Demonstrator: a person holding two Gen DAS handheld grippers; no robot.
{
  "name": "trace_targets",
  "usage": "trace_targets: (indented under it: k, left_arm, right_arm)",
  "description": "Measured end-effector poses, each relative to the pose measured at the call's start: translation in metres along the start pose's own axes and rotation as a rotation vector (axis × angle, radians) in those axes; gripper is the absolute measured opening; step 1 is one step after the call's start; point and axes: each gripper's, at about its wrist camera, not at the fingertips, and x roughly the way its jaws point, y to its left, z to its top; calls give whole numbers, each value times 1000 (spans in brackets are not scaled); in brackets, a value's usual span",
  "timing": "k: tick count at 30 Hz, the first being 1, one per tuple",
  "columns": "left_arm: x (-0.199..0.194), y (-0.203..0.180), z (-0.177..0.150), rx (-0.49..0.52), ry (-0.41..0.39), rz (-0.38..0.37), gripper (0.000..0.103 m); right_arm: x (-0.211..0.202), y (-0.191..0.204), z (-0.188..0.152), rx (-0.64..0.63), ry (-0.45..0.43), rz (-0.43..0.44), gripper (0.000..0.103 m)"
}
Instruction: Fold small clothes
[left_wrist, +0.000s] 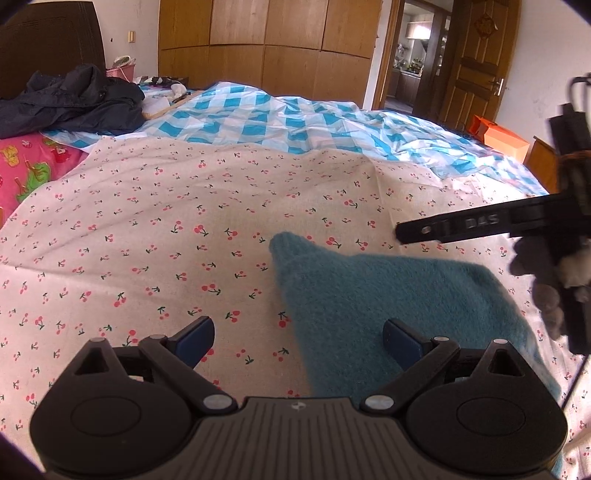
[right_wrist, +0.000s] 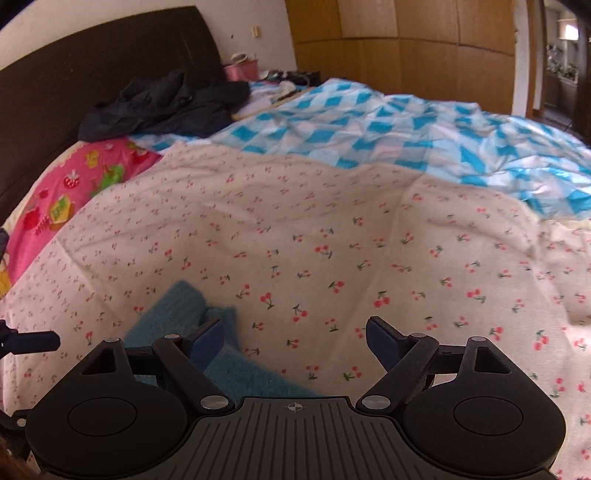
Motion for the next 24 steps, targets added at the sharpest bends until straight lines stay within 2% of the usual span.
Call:
trace_targets:
  k: [5, 7, 10, 13, 15, 17, 19, 24]
  left_arm:
    - [5, 0, 0, 19, -4, -16, 103]
    - [6, 0, 1, 16, -4, -19, 103]
    - [9, -4, 1, 24, -5, -20, 103]
    - [9, -9, -2, 42, -12, 3, 103]
    - [9, -10, -1, 45, -11, 6, 103]
    - [9, -12, -1, 45, -8, 0, 103]
    - [8, -15, -1, 47, -10, -11, 103]
    - [1, -30, -4, 74, -44, -48, 103]
  right_arm:
    - [9, -31, -13, 82, 129, 255, 85]
    - [7, -32, -25, 71, 179, 311, 84]
    - [0, -27, -29, 29, 173, 316, 82]
    - [-8, -23, -26, 18, 161, 322, 65]
    - [-15, -16, -27, -3, 154, 274, 57]
    - [-30, -11, -30, -4, 136, 229, 42]
    - [-52, -9, -33, 11, 100, 217, 34]
    - [-101, -10, -52, 57, -1, 194, 28]
